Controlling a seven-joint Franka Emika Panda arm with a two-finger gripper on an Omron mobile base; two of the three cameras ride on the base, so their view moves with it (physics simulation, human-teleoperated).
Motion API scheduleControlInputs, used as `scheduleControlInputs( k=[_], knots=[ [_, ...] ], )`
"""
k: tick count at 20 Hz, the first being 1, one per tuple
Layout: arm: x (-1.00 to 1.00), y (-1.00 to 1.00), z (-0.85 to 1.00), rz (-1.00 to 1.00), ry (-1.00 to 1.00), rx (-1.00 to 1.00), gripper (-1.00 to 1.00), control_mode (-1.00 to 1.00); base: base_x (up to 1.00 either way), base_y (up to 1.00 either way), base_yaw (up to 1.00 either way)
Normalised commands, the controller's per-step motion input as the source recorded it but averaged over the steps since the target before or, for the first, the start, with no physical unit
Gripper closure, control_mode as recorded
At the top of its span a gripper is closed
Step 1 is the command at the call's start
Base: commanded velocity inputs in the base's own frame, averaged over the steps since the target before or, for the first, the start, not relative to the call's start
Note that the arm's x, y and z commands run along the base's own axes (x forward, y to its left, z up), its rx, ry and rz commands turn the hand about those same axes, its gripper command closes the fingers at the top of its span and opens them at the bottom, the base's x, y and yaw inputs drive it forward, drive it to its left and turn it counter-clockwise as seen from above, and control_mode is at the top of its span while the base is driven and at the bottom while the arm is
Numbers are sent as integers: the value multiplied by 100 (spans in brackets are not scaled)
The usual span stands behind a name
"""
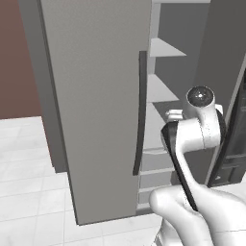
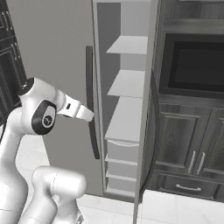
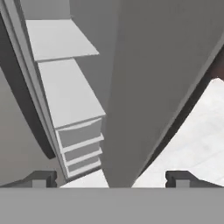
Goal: Take the donut and cupcake from the fridge and place them on the empty tray on the dining counter.
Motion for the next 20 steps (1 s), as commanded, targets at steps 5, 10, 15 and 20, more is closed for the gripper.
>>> scheduleControlInputs(
  k=[5,10,15,20],
  knots=[
    [-33,62,27,6,-45,27,-100,-100,0,0,0],
    [16,35,27,18,-3,1,-100,-100,0,0,0],
    [60,15,9,11,13,0,-100,-100,0,0,0],
    [47,0,-3,17,8,-6,-100,-100,0,0,0]
  ],
)
